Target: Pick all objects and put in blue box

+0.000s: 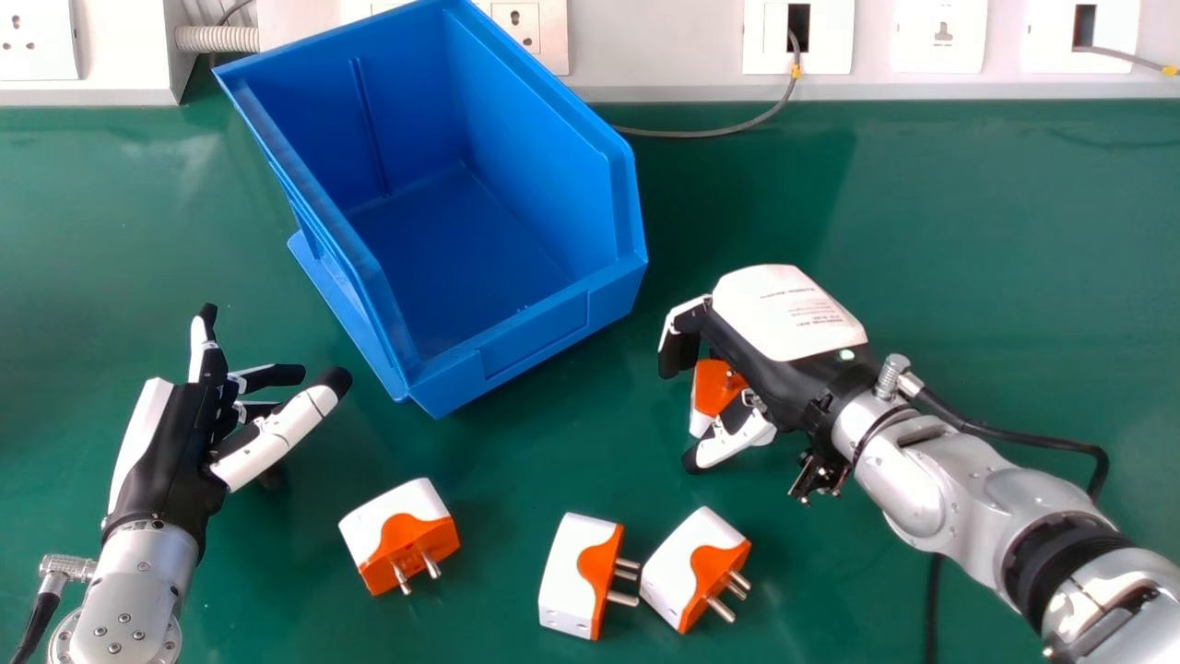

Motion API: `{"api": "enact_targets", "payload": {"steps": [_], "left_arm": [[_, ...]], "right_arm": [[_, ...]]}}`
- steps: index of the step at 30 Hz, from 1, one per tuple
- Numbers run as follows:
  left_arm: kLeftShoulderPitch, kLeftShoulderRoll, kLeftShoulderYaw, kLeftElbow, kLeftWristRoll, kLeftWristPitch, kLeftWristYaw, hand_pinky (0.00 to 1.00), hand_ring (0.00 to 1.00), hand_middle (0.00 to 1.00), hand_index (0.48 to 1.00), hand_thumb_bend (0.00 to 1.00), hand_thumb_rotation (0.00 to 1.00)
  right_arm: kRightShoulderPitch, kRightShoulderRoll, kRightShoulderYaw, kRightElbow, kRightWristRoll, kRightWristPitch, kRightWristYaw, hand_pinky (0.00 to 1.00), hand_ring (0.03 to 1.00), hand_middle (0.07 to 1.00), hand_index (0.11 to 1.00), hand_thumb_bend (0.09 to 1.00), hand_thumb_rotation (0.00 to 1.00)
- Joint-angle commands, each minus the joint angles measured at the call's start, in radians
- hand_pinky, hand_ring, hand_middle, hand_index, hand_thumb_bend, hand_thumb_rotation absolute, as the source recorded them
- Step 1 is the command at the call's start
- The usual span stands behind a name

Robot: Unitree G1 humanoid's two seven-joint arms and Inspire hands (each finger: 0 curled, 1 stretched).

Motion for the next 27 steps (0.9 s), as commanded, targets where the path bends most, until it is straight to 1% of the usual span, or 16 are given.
{"api": "enact_targets", "payload": {"steps": [1, 4, 8, 10, 18, 23, 27], "left_arm": [[0.074, -0.064, -0.069, 0.077, 0.050, 0.079, -0.063, 0.55, 0.65, 0.78, 0.837, 0.78, 0.54], [0.075, -0.066, -0.069, 0.074, 0.049, 0.081, -0.063, 0.55, 0.65, 0.78, 0.837, 0.78, 0.54], [0.072, -0.064, -0.069, 0.082, 0.049, 0.080, -0.065, 0.55, 0.65, 0.78, 0.837, 0.78, 0.54], [0.072, -0.065, -0.068, 0.083, 0.047, 0.079, -0.066, 0.55, 0.65, 0.78, 0.838, 0.78, 0.54], [0.080, -0.068, -0.067, 0.066, 0.045, 0.082, -0.064, 0.55, 0.65, 0.78, 0.838, 0.77, 0.54], [0.075, -0.070, -0.066, 0.073, 0.042, 0.084, -0.065, 0.55, 0.65, 0.78, 0.838, 0.77, 0.54], [0.077, -0.070, -0.066, 0.069, 0.043, 0.087, -0.064, 0.55, 0.65, 0.78, 0.838, 0.78, 0.54]], "right_arm": [[0.008, -0.013, -0.011, -0.017, 0.001, -0.007, -0.018, 0.38, 0.480, 0.576, 0.526, 0.518, 0.01], [0.012, -0.017, -0.021, -0.031, 0.006, -0.026, -0.026, 0.37, 0.466, 0.563, 0.515, 0.510, 0.00], [0.020, -0.020, -0.041, -0.044, 0.021, -0.059, -0.030, 0.36, 0.460, 0.557, 0.513, 0.507, 0.00], [0.022, -0.020, -0.053, -0.052, 0.028, -0.070, -0.024, 0.35, 0.455, 0.552, 0.513, 0.504, 0.00], [0.020, -0.017, -0.078, -0.065, 0.026, -0.081, -0.015, 0.35, 0.449, 0.545, 0.512, 0.501, 0.00], [0.030, -0.030, -0.086, -0.111, 0.021, -0.097, -0.026, 0.35, 0.447, 0.543, 0.510, 0.499, 0.00], [0.044, -0.046, -0.101, -0.161, 0.026, -0.111, -0.024, 0.34, 0.446, 0.542, 0.509, 0.498, 0.00]]}}
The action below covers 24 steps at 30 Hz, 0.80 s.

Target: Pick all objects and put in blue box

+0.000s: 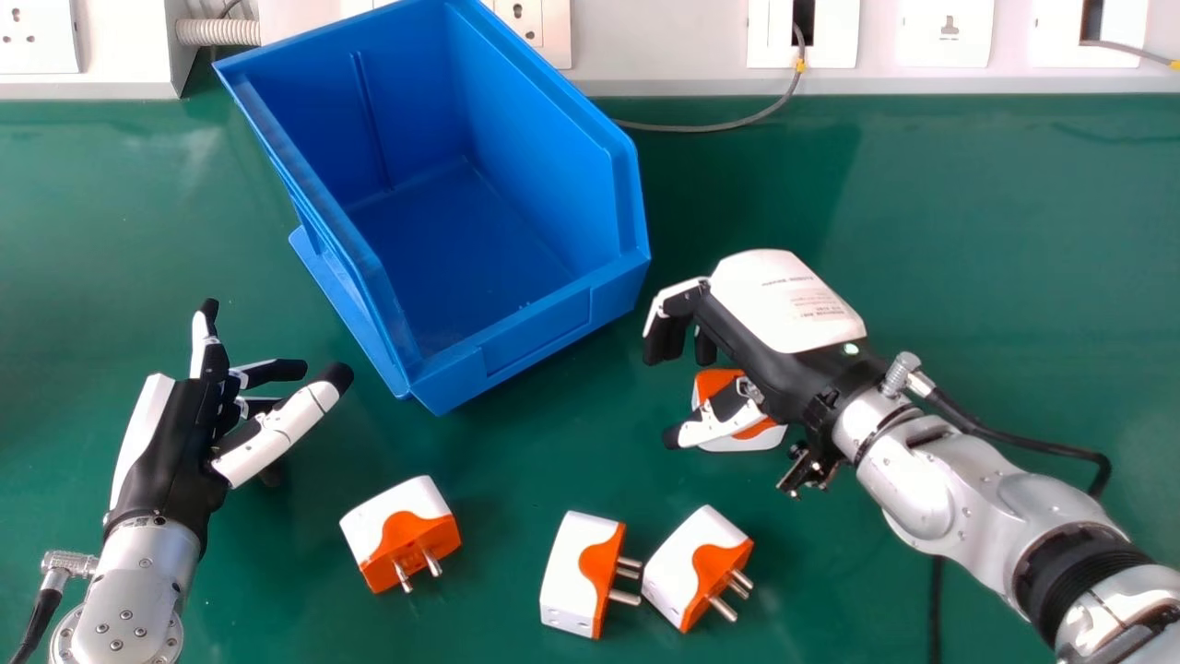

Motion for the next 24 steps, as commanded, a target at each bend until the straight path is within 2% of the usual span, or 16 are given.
{"api": "enact_targets", "payload": {"steps": [1, 5, 13, 24], "left_arm": [[0.083, -0.067, -0.066, 0.068, 0.043, 0.089, -0.065, 0.55, 0.65, 0.78, 0.838, 0.78, 0.54], [0.083, -0.068, -0.064, 0.066, 0.040, 0.093, -0.067, 0.55, 0.65, 0.78, 0.839, 0.78, 0.54], [0.083, -0.067, -0.067, 0.067, 0.045, 0.090, -0.064, 0.55, 0.65, 0.78, 0.839, 0.78, 0.54], [0.084, -0.064, -0.069, 0.066, 0.045, 0.088, -0.070, 0.55, 0.65, 0.78, 0.839, 0.78, 0.54]], "right_arm": [[0.000, -0.025, -0.025, -0.053, 0.021, -0.022, -0.015, 0.34, 0.445, 0.542, 0.506, 0.498, 0.00], [0.018, -0.038, -0.043, -0.110, 0.021, -0.036, -0.028, 0.34, 0.444, 0.541, 0.505, 0.497, 0.00], [0.020, -0.050, -0.067, -0.142, 0.016, -0.059, -0.042, 0.34, 0.442, 0.540, 0.502, 0.496, 0.00], [0.022, -0.063, -0.063, -0.153, 0.000, -0.014, -0.021, 0.35, 0.436, 0.522, 0.513, 0.497, 0.00]]}}
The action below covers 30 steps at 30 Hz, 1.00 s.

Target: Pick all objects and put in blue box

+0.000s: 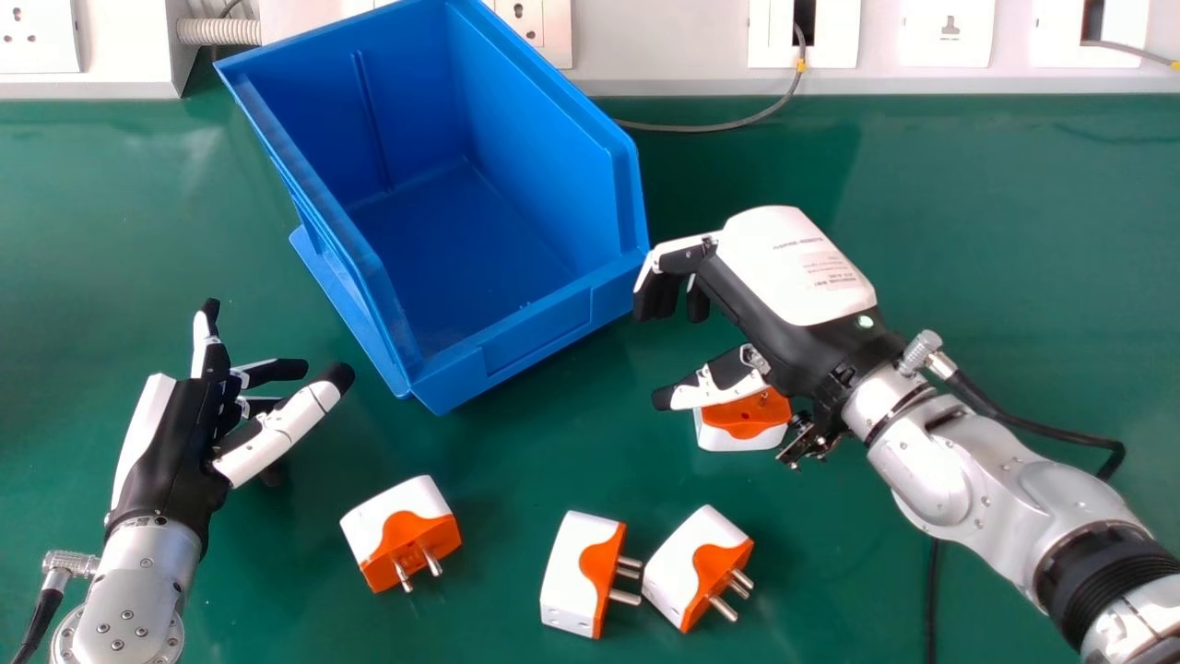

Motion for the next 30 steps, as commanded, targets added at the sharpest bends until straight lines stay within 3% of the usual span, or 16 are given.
{"api": "enact_targets", "payload": {"steps": [1, 5, 7, 8, 10, 11, 12, 15, 18, 23, 30], "left_arm": [[0.085, -0.063, -0.069, 0.065, 0.045, 0.089, -0.071, 0.55, 0.65, 0.78, 0.839, 0.78, 0.54], [0.089, -0.062, -0.066, 0.061, 0.039, 0.090, -0.077, 0.55, 0.65, 0.78, 0.840, 0.77, 0.54], [0.091, -0.061, -0.067, 0.055, 0.042, 0.093, -0.075, 0.55, 0.65, 0.78, 0.840, 0.77, 0.54], [0.091, -0.061, -0.068, 0.056, 0.043, 0.094, -0.073, 0.55, 0.65, 0.78, 0.840, 0.77, 0.54], [0.091, -0.060, -0.068, 0.058, 0.044, 0.094, -0.072, 0.55, 0.65, 0.78, 0.840, 0.77, 0.54], [0.091, -0.060, -0.068, 0.059, 0.046, 0.093, -0.071, 0.55, 0.65, 0.78, 0.840, 0.77, 0.54], [0.094, -0.060, -0.069, 0.054, 0.047, 0.093, -0.069, 0.55, 0.65, 0.78, 0.840, 0.77, 0.54], [0.095, -0.059, -0.070, 0.055, 0.048, 0.091, -0.068, 0.55, 0.65, 0.79, 0.840, 0.77, 0.54], [0.094, -0.059, -0.070, 0.052, 0.046, 0.095, -0.071, 0.55, 0.65, 0.79, 0.841, 0.77, 0.54], [0.097, -0.059, -0.070, 0.046, 0.046, 0.099, -0.071, 0.54, 0.65, 0.79, 0.840, 0.77, 0.54], [0.092, -0.059, -0.069, 0.056, 0.044, 0.093, -0.074, 0.54, 0.65, 0.79, 0.840, 0.77, 0.53]], "right_arm": [[-0.012, -0.019, -0.017, -0.032, 0.009, 0.016, 0.012, 0.35, 0.436, 0.522, 0.513, 0.497, 0.00], [0.019, -0.046, -0.013, -0.183, 0.001, 0.201, 0.230, 0.34, 0.436, 0.521, 0.520, 0.496, 0.00], [0.041, -0.052, -0.016, -0.327, 0.003, 0.383, 0.446, 0.34, 0.436, 0.521, 0.520, 0.496, 0.00], [0.052, -0.055, -0.018, -0.385, 0.003, 0.458, 0.533, 0.44, 0.518, 0.599, 0.585, 0.570, 0.01], [0.070, -0.058, -0.019, -0.466, 0.000, 0.556, 0.639, 0.44, 0.518, 0.599, 0.585, 0.570, 0.01], [0.078, -0.060, -0.018, -0.497, -0.001, 0.593, 0.678, 0.55, 0.614, 0.679, 0.665, 0.656, 0.04], [0.087, -0.063, -0.017, -0.524, -0.003, 0.622, 0.709, 0.55, 0.614, 0.679, 0.665, 0.656, 0.04], [0.100, -0.071, -0.010, -0.570, -0.007, 0.666, 0.765, 0.77, 0.803, 0.836, 0.829, 0.825, 0.11], [0.100, -0.079, -0.003, -0.595, -0.008, 0.684, 0.812, 0.85, 0.874, 0.895, 0.891, 0.889, 0.15], [0.101, -0.083, -0.002, -0.620, -0.006, 0.705, 0.856, 0.95, 0.959, 0.966, 0.965, 0.965, 0.20], [0.099, -0.084, -0.002, -0.609, -0.007, 0.691, 0.851, 1.00, 0.996, 0.997, 0.997, 0.998, 0.22]]}}
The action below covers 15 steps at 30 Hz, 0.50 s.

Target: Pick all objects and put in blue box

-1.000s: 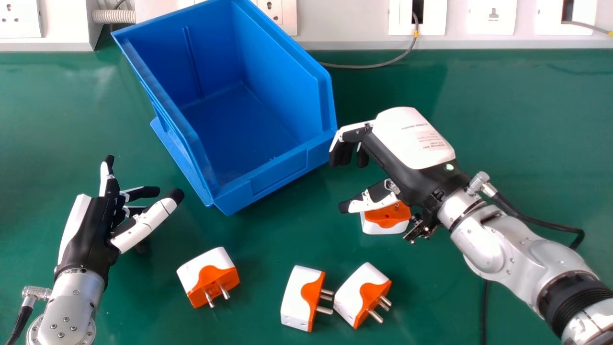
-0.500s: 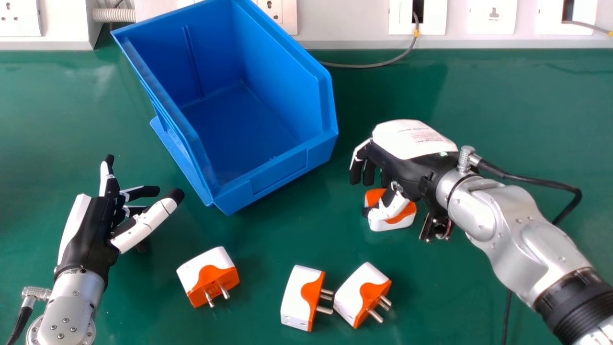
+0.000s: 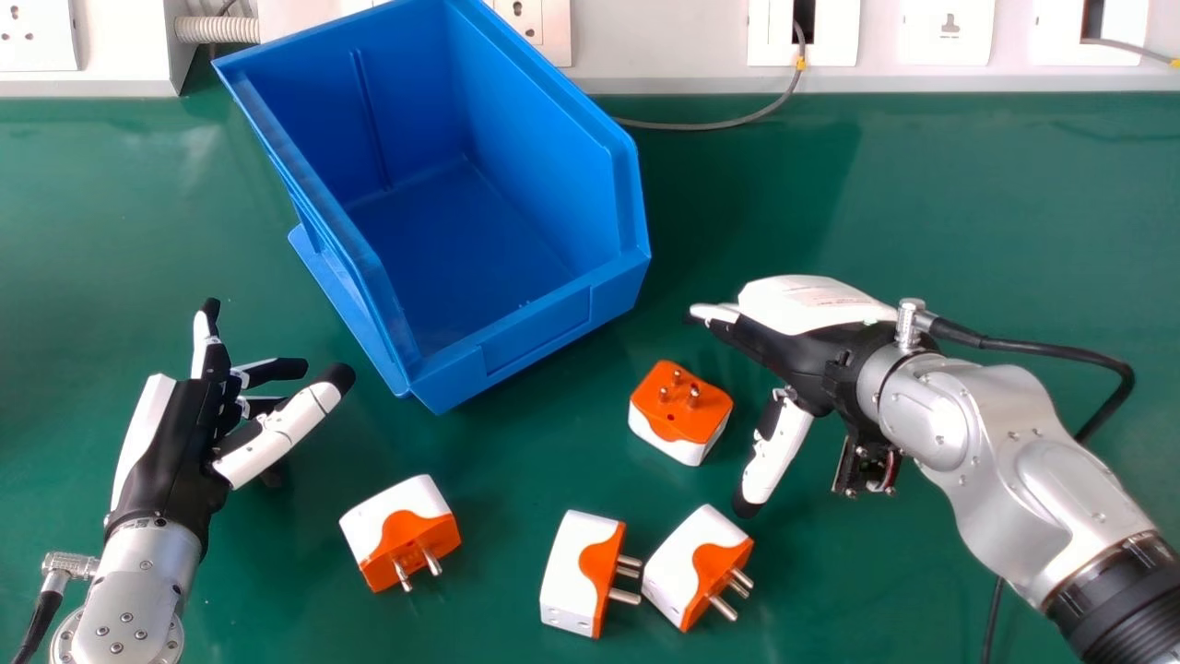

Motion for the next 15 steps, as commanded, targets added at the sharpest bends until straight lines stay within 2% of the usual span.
{"api": "enact_targets", "payload": {"steps": [1, 7, 15], "left_arm": [[0.083, -0.060, -0.068, 0.071, 0.044, 0.093, -0.074, 0.54, 0.65, 0.79, 0.840, 0.77, 0.53], [0.083, -0.062, -0.065, 0.068, 0.039, 0.094, -0.076, 0.54, 0.65, 0.79, 0.840, 0.77, 0.54], [0.083, -0.060, -0.069, 0.062, 0.044, 0.098, -0.073, 0.54, 0.65, 0.79, 0.841, 0.77, 0.54]], "right_arm": [[-0.015, -0.014, -0.005, -0.015, -0.008, -0.011, -0.012, 1.00, 0.997, 0.998, 0.997, 0.999, 0.22], [-0.013, -0.008, -0.003, -0.016, -0.012, -0.009, -0.013, 1.00, 1.000, 1.000, 1.000, 1.000, 0.23], [-0.001, 0.011, 0.024, -0.005, -0.027, -0.028, -0.053, 1.00, 1.000, 1.000, 1.000, 1.000, 0.23]]}}
